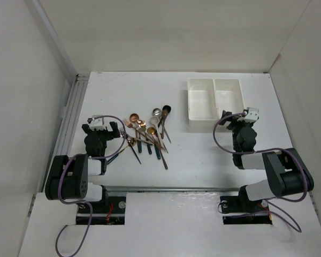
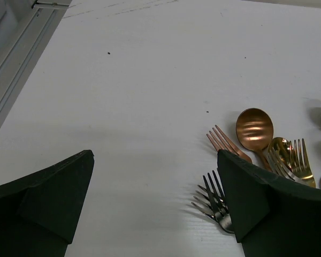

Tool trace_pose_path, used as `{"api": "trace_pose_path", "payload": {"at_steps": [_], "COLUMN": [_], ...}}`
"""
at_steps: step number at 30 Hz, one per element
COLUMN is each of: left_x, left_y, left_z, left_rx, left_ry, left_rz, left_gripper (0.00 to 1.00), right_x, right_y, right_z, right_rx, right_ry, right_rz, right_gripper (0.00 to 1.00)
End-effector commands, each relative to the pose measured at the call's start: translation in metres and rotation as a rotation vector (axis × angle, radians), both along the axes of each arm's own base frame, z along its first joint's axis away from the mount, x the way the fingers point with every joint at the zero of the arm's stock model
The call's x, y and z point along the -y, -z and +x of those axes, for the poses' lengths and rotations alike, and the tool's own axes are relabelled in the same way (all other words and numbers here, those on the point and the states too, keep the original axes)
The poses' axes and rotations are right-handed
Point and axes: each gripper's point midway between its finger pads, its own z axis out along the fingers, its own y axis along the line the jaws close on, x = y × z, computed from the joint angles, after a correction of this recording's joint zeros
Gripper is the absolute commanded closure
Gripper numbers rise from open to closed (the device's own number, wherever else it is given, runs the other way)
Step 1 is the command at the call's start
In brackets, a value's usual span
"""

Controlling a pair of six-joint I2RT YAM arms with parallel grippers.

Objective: Sort the eating utensils into containers

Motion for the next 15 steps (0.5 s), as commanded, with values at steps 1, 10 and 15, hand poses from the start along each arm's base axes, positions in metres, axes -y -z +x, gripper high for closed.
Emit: {"api": "trace_pose_path", "payload": {"at_steps": [1, 10, 15], "left_x": [0.001, 0.040, 0.049], "left_y": [-0.059, -0.091, -0.178], "left_z": [0.012, 0.010, 0.052], "left_rx": [0.219, 0.233, 0.143], "left_ry": [0.002, 0.274, 0.387], "left_rz": [-0.008, 0.110, 0.379], "left_gripper": [0.00, 0.00, 0.00], "right_x": [0.000, 0.013, 0.022], "right_y": [-0.026, -0.113, -0.320], "right_z": [0.005, 0.026, 0.003], "right_rx": [0.078, -0.022, 0.324], "right_ry": [0.001, 0.147, 0.205], "right_rz": [0.023, -0.046, -0.172], "right_gripper": [0.00, 0.00, 0.00]}}
